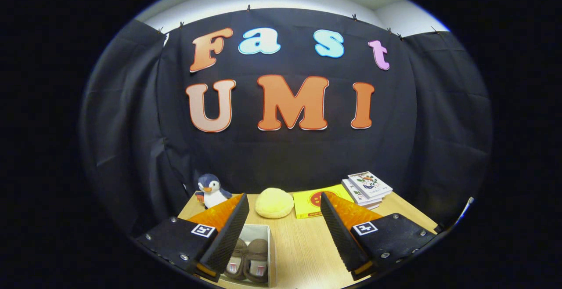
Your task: Open the storage box then place both shoes into the box .Put the left shoe in first, then the right shoe, with the right side of both shoes facing outward in a uniform manner.
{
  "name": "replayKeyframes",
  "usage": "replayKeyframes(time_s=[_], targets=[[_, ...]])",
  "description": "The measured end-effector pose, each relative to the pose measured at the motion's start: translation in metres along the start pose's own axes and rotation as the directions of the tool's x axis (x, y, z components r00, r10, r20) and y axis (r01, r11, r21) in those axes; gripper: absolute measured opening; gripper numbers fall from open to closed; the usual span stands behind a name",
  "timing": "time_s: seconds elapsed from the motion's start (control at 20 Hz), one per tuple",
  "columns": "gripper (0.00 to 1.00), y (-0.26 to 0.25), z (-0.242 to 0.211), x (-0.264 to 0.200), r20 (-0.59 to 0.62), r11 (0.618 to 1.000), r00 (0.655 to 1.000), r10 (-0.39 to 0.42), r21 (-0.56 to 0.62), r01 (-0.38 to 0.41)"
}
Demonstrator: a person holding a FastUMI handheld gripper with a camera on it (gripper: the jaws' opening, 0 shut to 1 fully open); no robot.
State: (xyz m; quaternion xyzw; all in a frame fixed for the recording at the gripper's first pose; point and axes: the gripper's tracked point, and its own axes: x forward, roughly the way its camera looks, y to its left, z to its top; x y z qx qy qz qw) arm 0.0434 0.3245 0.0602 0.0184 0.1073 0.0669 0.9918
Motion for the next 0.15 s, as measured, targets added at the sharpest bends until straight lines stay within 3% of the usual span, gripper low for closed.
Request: replayKeyframes(time_s=[0.15], targets=[[0.98, -0.0122, 0.0039, -0.0082, 0.029, 1.0, 1.0, 0.0, 0.001, 0.0]])
